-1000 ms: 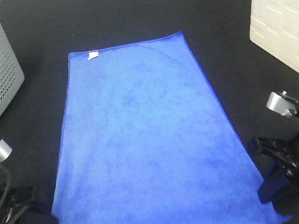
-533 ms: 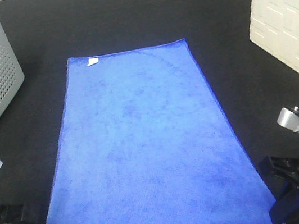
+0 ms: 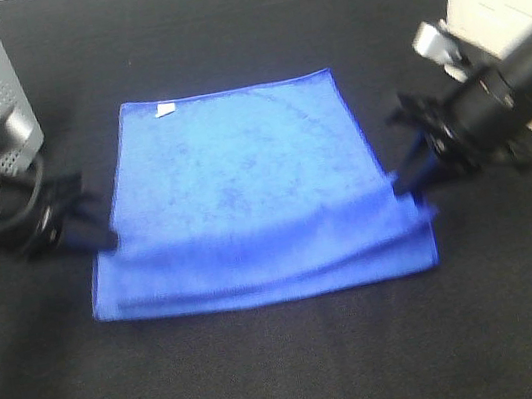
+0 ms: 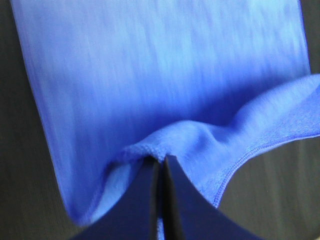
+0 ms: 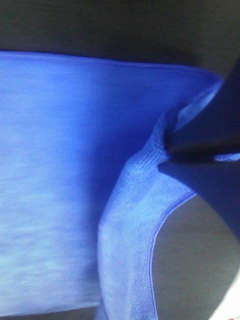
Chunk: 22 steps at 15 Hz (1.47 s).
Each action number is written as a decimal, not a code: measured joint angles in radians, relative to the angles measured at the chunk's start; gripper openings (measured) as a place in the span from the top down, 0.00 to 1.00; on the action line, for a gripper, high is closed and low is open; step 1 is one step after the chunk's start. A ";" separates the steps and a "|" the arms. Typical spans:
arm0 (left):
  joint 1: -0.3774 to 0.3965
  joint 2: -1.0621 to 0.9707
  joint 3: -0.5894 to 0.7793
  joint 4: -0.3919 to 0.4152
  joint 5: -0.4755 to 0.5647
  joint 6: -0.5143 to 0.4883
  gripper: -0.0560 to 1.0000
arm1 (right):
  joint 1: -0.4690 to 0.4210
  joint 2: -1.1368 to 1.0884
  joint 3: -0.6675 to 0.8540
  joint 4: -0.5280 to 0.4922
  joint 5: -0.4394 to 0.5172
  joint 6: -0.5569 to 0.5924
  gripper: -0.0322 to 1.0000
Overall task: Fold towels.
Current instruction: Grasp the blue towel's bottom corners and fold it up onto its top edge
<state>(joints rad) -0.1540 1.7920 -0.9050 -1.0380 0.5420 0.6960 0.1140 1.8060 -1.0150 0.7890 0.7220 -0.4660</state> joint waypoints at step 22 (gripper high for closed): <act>0.034 0.816 -1.258 0.350 -0.079 -0.311 0.79 | 0.000 0.928 -1.407 -0.226 0.025 0.196 0.89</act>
<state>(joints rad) -0.1200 2.6080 -2.1630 -0.6880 0.4630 0.3850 0.1140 2.7340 -2.4220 0.5630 0.7470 -0.2700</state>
